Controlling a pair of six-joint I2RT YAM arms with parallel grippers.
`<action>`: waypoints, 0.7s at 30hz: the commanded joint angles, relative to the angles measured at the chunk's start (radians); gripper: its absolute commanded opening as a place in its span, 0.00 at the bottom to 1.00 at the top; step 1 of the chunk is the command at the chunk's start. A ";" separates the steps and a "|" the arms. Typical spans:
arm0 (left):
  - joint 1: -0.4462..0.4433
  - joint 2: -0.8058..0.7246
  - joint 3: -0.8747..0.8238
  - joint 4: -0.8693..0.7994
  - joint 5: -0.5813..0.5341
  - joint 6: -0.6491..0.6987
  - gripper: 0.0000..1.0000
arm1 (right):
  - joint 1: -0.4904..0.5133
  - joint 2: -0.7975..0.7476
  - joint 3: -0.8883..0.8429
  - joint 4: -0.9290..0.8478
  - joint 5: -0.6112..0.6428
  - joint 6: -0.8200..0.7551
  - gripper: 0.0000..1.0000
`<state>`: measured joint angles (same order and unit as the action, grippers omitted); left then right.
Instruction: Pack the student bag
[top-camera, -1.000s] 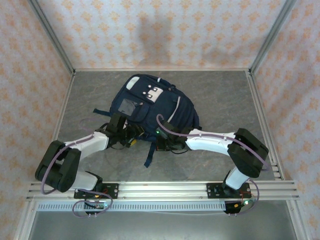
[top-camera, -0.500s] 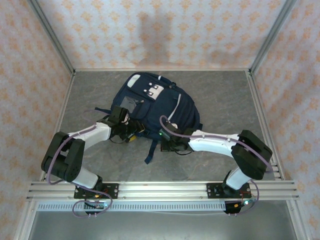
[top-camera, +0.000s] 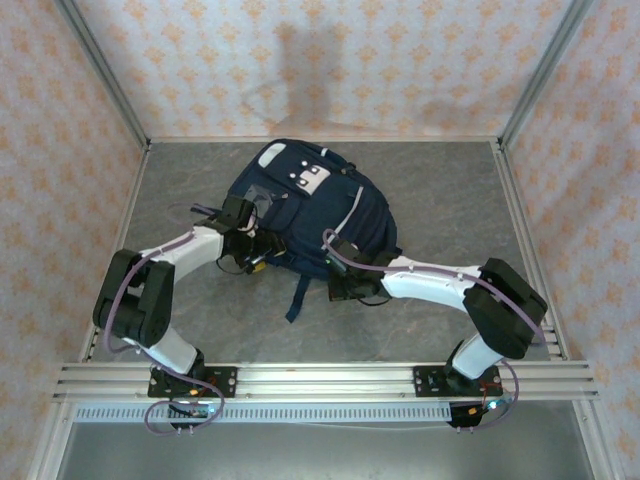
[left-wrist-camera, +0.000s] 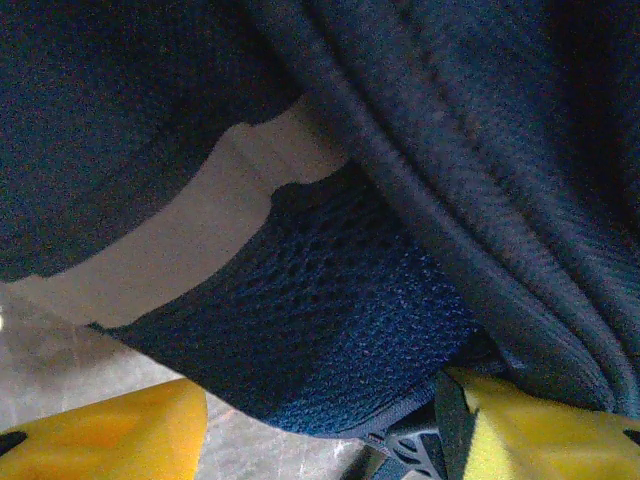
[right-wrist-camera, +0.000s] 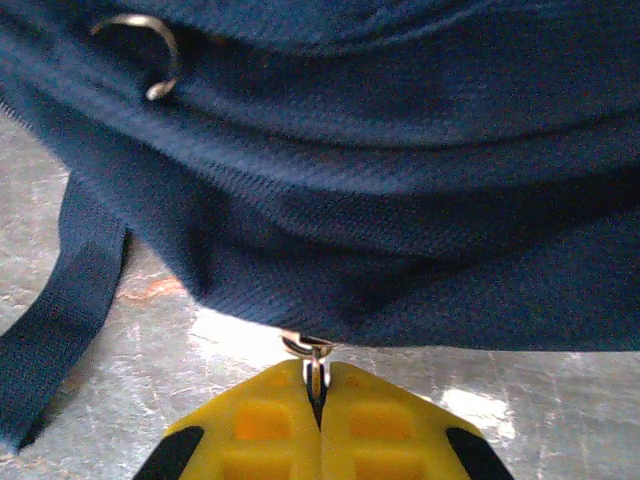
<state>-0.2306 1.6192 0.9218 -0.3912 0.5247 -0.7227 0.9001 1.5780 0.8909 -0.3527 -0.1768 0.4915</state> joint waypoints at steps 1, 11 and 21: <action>0.059 0.062 0.105 -0.016 -0.040 0.071 0.63 | 0.003 0.054 0.053 -0.010 -0.086 -0.028 0.00; 0.077 -0.153 -0.064 0.050 0.022 -0.073 0.67 | 0.023 0.174 0.127 0.151 -0.159 0.124 0.00; -0.090 -0.257 -0.262 0.335 -0.008 -0.326 0.66 | 0.022 0.171 0.110 0.211 -0.166 0.166 0.00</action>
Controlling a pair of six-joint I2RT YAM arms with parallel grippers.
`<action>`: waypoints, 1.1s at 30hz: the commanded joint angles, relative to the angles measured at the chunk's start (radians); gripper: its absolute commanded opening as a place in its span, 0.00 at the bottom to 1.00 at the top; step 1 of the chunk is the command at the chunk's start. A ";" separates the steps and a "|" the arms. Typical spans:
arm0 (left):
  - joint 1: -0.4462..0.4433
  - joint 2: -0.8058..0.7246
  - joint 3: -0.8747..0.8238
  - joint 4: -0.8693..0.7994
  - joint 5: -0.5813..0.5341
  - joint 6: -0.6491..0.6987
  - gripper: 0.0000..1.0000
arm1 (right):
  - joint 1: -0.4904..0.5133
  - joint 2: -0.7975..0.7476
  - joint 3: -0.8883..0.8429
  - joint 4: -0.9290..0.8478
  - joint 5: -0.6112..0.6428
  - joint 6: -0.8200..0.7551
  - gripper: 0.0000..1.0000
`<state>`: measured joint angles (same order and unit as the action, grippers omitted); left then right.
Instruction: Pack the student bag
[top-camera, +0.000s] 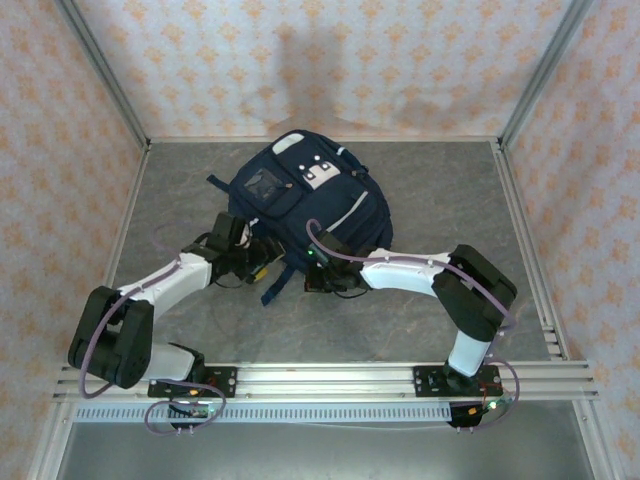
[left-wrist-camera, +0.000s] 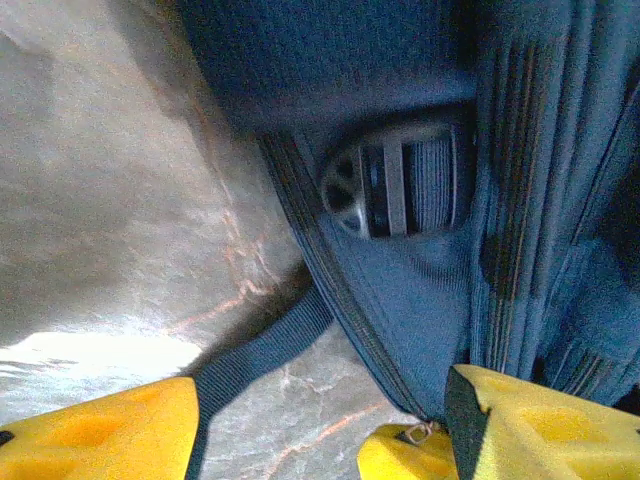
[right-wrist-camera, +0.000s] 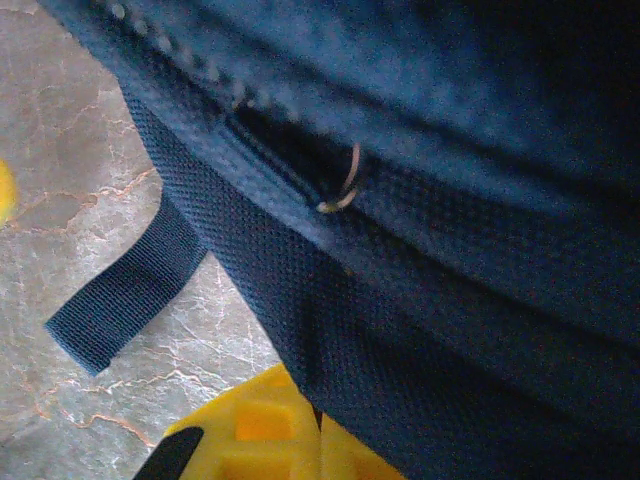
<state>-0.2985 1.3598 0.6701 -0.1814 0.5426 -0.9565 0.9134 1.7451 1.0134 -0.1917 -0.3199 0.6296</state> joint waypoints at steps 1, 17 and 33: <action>-0.031 0.015 -0.011 0.143 -0.024 -0.100 0.66 | 0.009 0.003 -0.014 0.058 -0.025 0.032 0.00; -0.071 0.242 0.069 0.237 -0.021 -0.103 0.47 | 0.010 -0.015 -0.056 0.098 -0.010 0.087 0.00; -0.038 0.247 0.151 -0.022 -0.163 0.060 0.13 | -0.017 -0.096 -0.108 -0.101 0.152 0.021 0.00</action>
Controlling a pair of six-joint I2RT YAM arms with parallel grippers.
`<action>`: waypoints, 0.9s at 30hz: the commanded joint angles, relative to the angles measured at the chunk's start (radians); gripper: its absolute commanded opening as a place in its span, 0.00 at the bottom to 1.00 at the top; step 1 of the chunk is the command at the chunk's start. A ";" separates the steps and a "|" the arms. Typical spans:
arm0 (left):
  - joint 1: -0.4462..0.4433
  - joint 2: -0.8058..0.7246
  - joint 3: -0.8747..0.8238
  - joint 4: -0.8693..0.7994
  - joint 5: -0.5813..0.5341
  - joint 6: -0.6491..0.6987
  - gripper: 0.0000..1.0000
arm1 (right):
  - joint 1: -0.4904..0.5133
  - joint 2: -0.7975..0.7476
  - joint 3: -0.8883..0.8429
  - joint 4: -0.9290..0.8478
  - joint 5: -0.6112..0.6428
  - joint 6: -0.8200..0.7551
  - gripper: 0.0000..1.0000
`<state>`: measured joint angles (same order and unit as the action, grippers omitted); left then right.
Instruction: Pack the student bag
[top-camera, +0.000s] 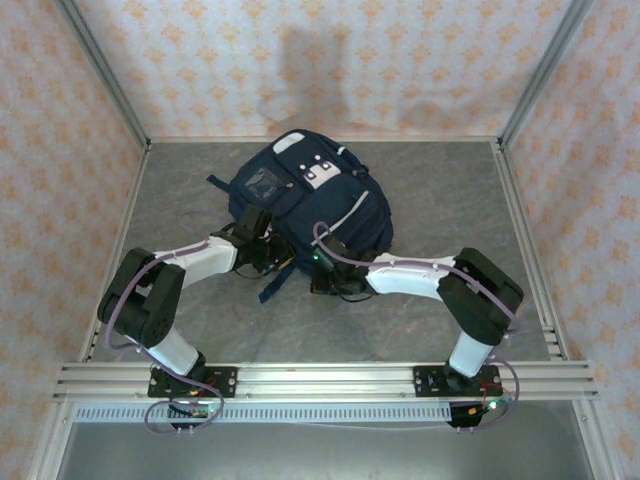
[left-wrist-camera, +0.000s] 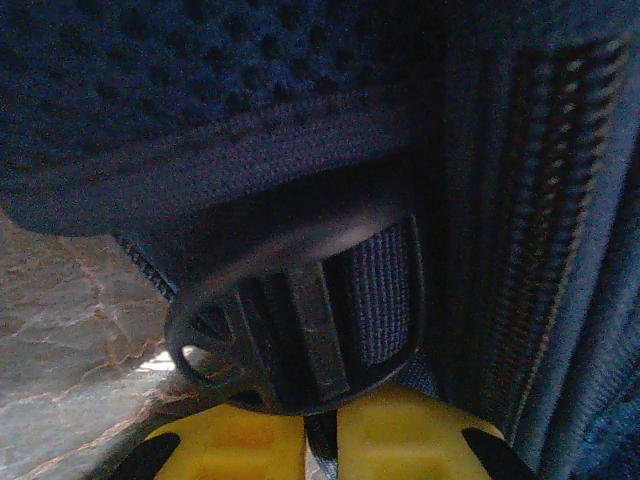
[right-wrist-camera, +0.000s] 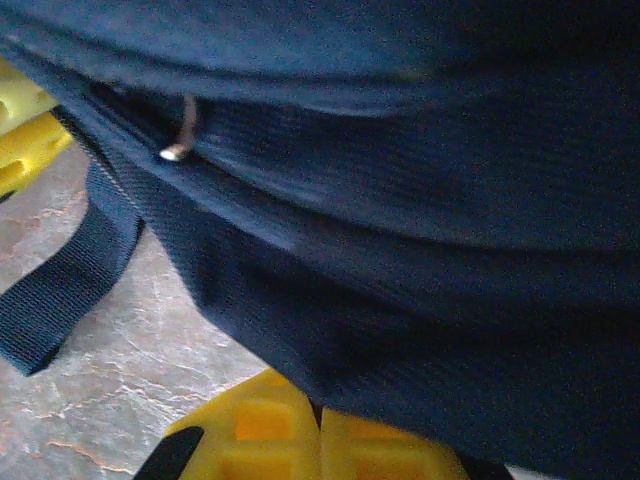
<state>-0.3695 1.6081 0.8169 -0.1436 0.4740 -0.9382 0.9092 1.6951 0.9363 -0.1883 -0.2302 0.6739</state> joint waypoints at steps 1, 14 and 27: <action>0.039 -0.005 0.003 -0.068 -0.097 0.048 0.13 | -0.016 -0.057 -0.038 -0.110 0.066 -0.027 0.00; 0.135 -0.064 0.001 -0.159 -0.112 0.126 0.12 | -0.043 -0.083 -0.026 -0.176 -0.010 -0.201 0.00; 0.246 -0.158 0.055 -0.263 -0.006 0.166 0.38 | -0.037 0.113 0.188 -0.115 -0.201 -0.153 0.00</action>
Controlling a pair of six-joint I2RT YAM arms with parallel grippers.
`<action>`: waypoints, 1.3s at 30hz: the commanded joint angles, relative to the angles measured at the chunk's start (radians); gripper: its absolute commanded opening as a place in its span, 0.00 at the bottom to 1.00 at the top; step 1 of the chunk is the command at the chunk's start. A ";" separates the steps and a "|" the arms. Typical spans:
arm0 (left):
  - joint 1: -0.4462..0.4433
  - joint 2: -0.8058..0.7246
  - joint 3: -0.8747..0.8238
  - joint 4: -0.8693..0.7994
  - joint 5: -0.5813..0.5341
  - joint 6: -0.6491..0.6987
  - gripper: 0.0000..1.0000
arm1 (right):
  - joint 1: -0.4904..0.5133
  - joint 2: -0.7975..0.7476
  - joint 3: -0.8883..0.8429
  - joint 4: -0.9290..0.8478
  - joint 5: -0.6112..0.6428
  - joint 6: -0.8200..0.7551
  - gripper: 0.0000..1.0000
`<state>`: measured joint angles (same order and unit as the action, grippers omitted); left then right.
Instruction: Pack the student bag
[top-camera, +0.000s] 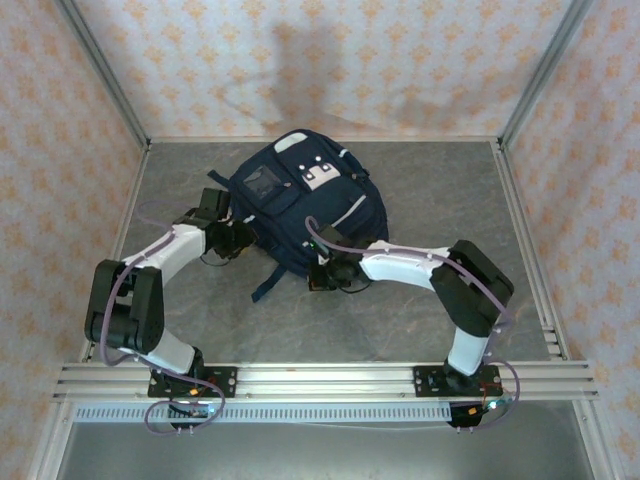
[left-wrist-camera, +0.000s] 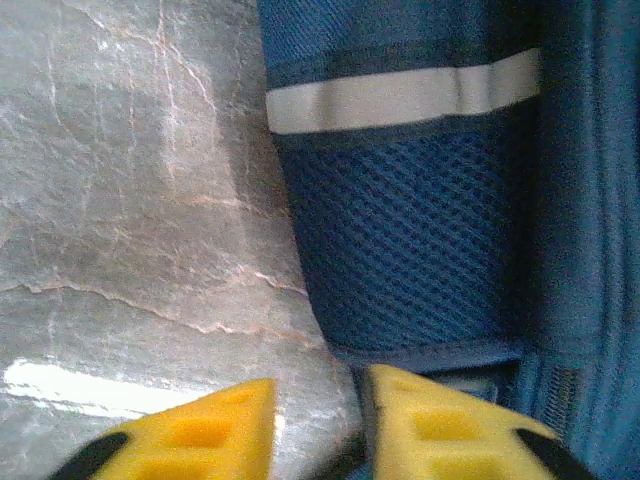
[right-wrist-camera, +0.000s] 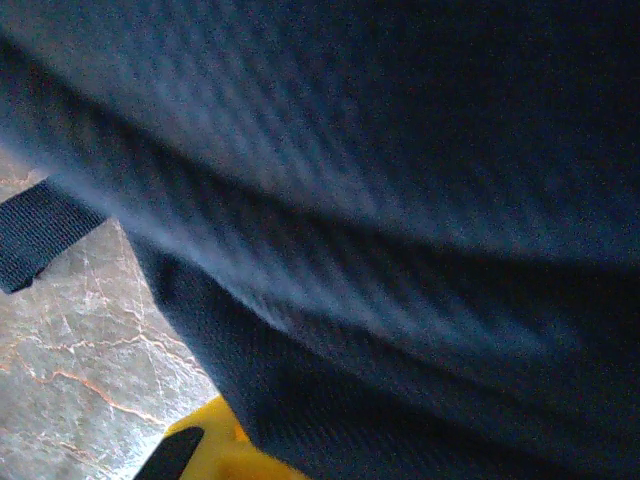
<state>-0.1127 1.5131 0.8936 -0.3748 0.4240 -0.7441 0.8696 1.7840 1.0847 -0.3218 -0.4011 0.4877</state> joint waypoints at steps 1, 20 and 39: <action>-0.021 -0.090 -0.050 -0.013 0.059 -0.066 0.43 | 0.003 0.029 0.042 0.022 -0.027 0.041 0.00; -0.345 -0.103 -0.201 0.251 -0.055 -0.472 0.57 | 0.003 0.026 0.020 0.072 0.008 0.088 0.00; -0.352 0.118 -0.068 0.150 -0.151 -0.339 0.28 | 0.005 0.012 -0.012 0.002 0.079 0.075 0.00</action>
<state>-0.4679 1.6001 0.7998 -0.1459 0.3729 -1.1393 0.8696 1.8027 1.0771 -0.2626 -0.3836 0.5941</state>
